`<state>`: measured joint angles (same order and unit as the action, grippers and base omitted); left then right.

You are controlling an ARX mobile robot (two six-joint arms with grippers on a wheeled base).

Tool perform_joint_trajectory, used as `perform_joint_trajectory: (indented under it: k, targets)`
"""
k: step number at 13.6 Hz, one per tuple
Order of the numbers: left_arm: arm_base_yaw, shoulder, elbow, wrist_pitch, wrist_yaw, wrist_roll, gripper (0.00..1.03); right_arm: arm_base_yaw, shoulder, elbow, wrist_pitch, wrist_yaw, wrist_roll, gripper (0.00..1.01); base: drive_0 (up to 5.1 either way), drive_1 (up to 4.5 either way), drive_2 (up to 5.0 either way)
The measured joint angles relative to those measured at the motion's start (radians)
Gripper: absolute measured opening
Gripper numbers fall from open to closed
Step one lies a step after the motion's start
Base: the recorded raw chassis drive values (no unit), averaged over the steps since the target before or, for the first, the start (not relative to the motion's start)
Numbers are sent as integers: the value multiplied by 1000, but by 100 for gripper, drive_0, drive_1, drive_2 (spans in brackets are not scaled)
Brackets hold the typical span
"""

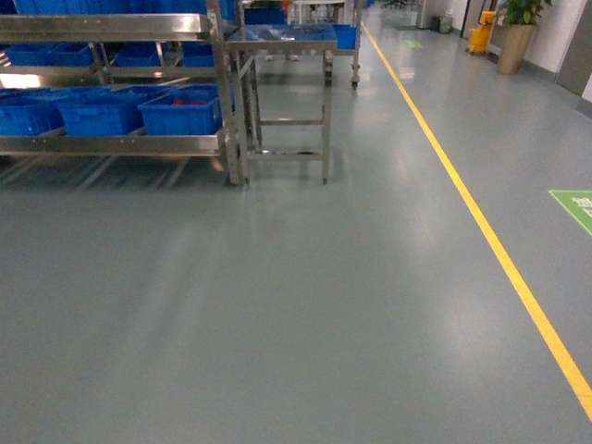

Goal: Pick blue part to blue bin on bottom shelf

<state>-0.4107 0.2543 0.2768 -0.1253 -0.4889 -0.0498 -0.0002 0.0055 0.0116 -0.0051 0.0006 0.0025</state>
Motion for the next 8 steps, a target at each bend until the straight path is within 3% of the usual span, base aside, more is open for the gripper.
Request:
perform_joint_trajectory:
  k: [8]
  targets:
    - [0, 0, 0, 2, -1, 0, 43, 0, 0, 0, -1, 0, 0, 98, 0, 430, -431]
